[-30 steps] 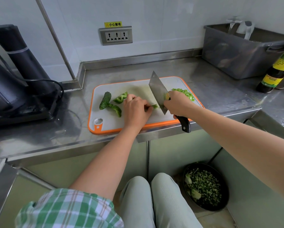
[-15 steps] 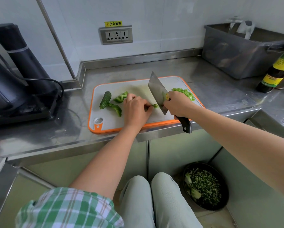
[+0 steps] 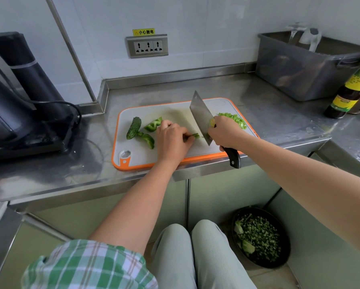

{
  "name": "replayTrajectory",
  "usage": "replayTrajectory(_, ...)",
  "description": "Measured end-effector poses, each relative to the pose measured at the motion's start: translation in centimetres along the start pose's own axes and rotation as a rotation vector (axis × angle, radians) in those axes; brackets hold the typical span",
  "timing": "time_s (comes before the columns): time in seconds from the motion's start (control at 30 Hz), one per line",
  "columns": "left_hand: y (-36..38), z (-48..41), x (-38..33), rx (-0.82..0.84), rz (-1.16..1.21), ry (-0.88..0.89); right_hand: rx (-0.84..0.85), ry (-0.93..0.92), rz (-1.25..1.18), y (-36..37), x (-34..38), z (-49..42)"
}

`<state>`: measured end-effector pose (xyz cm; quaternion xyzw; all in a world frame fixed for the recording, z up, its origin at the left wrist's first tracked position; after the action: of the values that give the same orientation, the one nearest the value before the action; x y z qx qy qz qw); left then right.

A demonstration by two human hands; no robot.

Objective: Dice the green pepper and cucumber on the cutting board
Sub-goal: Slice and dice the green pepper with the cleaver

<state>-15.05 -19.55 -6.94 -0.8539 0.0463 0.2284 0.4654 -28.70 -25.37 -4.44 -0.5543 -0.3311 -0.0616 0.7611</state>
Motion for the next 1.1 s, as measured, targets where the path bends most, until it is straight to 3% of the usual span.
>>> replayTrajectory(0.4, -0.1, 0.1, -0.1, -0.015, 0.019, 0.008, 0.048, -0.028, 0.087, 0.9, 0.7, 0.2)
replayTrajectory(0.63, 0.0, 0.0, 0.0, -0.015, 0.014, 0.002, 0.013, 0.005, -0.035, 0.5, 0.3, -0.1)
replayTrajectory(1.1, 0.0, 0.0, -0.1, -0.013, 0.026, 0.012, 0.06, -0.019, 0.107, 1.1, 0.8, -0.1)
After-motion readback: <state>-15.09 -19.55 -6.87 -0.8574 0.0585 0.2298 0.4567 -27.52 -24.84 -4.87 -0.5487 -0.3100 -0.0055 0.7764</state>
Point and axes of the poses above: each hand's wrist, its own z-axis away from the middle knuckle, its own y-axis out of the palm, x = y × z, the point moved 8 cm from there along -z, towards the middle knuckle, and after that the axes turned 1 degree about x, right-handed, at the moved point
